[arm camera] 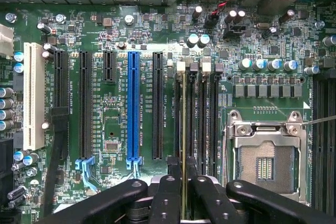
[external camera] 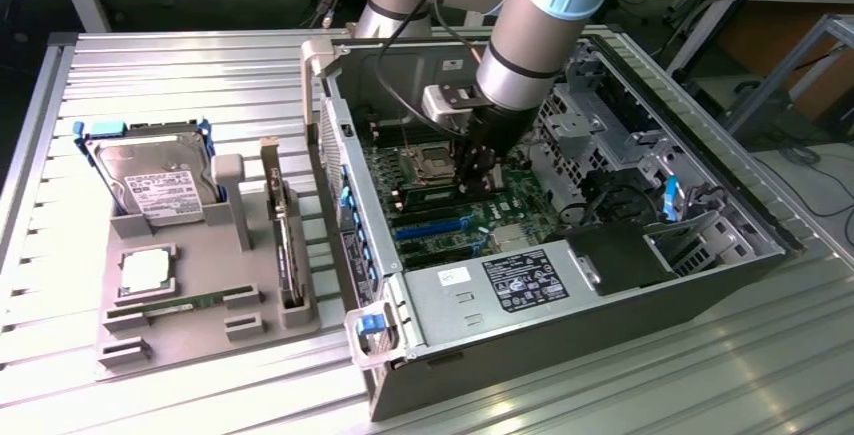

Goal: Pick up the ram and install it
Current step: 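Insert the ram into the slot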

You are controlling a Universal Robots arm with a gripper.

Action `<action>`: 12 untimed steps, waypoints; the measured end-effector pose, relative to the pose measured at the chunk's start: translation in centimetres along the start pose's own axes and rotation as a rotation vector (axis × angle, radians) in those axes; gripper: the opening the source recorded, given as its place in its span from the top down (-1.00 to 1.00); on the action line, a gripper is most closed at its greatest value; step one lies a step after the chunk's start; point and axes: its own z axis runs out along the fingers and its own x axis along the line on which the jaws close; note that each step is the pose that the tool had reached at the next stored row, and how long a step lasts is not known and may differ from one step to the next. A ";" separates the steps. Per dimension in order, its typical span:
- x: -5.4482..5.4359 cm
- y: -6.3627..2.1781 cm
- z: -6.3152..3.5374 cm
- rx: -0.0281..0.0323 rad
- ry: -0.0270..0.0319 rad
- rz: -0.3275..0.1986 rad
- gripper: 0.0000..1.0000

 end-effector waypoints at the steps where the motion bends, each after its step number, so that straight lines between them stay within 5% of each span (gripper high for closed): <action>1: 0.0 0.00 0.00 -0.0001 0.0001 -0.001 0.72; 10: 0.0 -0.01 0.20 0.0000 0.0021 0.005 0.72; 12: 0.0 -0.01 0.21 0.0001 0.0018 0.005 0.57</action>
